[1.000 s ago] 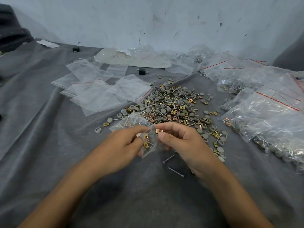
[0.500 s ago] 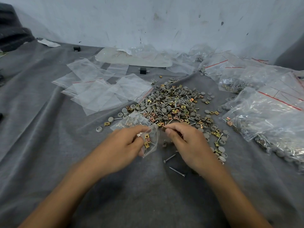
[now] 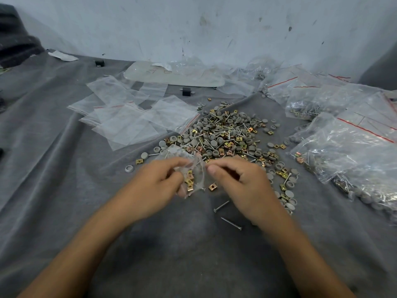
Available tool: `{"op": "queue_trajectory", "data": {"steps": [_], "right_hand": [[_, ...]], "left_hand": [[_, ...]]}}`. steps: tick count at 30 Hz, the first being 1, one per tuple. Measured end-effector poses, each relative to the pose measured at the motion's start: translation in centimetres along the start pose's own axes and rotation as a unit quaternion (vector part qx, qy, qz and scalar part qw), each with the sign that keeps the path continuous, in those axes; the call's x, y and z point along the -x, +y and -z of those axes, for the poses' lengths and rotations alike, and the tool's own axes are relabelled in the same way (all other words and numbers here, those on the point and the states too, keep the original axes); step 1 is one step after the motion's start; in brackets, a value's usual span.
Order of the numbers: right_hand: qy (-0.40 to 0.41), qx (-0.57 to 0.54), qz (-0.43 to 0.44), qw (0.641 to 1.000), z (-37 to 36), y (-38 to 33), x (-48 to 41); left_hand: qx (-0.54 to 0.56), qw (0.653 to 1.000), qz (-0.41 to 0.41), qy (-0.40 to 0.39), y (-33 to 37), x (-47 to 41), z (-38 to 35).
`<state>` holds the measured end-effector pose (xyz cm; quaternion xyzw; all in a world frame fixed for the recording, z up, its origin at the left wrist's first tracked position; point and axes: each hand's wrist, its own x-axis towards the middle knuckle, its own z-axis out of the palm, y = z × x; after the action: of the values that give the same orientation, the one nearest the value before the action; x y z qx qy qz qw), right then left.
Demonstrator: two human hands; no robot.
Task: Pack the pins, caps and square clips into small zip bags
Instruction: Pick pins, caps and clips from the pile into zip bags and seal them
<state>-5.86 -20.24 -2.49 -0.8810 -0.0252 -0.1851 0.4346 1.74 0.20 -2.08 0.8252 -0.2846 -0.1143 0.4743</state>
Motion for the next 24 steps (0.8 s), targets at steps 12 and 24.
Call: {"op": "queue_trajectory", "data": {"steps": [12, 24], "right_hand": [[-0.026, 0.017, -0.054, 0.998, 4.3, 1.2, -0.2], [-0.243, 0.214, -0.048, 0.945, 3.9, 0.8, 0.7]], "left_hand": [[0.34, 0.897, 0.106, 0.263, -0.4, -2.2, 8.7], [0.263, 0.898, 0.039, 0.352, 0.6, -1.4, 8.3]]}}
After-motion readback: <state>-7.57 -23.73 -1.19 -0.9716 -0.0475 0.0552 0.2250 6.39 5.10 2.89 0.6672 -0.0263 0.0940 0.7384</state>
